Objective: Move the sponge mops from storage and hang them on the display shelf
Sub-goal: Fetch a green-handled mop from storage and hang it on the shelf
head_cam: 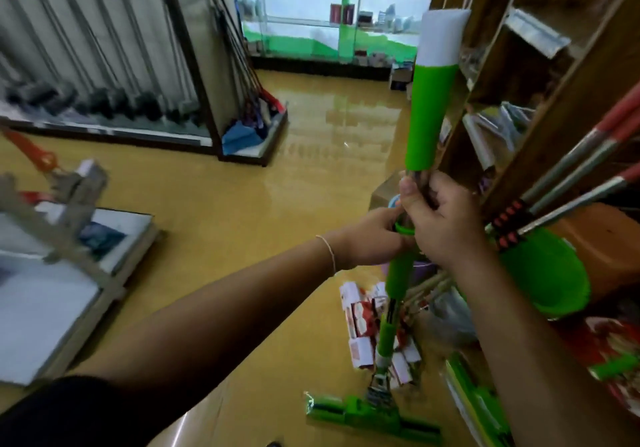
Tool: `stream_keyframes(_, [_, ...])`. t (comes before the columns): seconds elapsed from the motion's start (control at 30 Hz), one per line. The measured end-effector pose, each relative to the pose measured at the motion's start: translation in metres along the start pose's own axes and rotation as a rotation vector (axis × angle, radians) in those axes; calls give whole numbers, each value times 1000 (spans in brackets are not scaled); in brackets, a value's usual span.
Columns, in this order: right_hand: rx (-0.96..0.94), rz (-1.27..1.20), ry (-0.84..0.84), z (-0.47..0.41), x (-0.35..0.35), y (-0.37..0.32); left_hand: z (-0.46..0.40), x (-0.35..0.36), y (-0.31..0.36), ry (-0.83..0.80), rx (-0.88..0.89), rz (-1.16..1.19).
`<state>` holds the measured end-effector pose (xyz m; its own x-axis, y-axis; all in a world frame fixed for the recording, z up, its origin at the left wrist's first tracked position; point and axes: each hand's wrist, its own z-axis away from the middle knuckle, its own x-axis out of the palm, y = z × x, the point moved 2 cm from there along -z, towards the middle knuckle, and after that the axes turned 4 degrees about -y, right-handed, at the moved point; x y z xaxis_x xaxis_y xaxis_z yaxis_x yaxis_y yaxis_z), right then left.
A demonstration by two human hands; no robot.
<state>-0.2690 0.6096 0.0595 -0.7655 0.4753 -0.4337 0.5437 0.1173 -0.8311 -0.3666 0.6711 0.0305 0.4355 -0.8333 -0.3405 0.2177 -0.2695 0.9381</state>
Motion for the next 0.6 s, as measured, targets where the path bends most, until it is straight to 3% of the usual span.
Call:
stream_keyframes(0.2, [-67, -105, -38, -74, 100, -43, 28, -123, -23, 180, -23, -56])
stream_keyframes(0.6, [-175, -192, -241, -241, 249, -99, 15, -351, -75, 369, -86, -62])
